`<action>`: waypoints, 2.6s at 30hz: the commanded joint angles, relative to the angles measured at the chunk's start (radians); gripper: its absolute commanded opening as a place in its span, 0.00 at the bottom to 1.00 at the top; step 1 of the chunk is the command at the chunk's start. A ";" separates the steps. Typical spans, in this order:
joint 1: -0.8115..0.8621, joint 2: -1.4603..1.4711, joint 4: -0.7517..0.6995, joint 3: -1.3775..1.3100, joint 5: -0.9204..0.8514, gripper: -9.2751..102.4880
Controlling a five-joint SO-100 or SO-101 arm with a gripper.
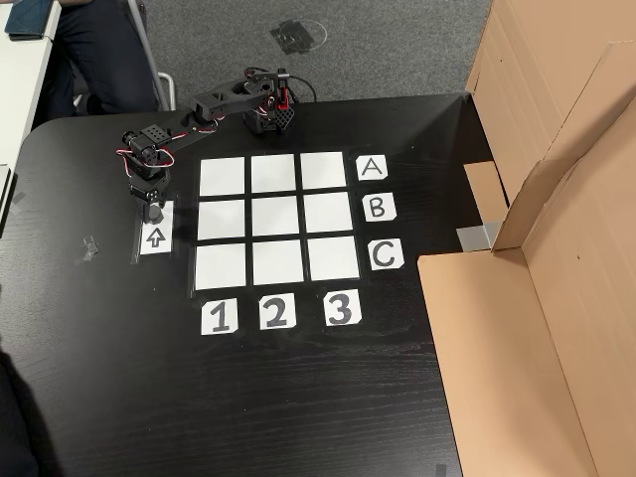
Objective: Pick up a new token and place it in the grid on square A1.
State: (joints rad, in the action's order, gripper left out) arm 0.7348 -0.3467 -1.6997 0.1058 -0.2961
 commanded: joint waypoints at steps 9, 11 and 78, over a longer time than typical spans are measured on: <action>-0.006 -0.011 0.005 -0.035 -0.008 0.21; -0.006 -0.009 0.005 -0.035 -0.008 0.18; -0.225 -1.540 0.107 1.732 -0.379 0.15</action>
State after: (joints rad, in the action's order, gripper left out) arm 0.4648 -1.8408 -1.6260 1.8040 -0.6213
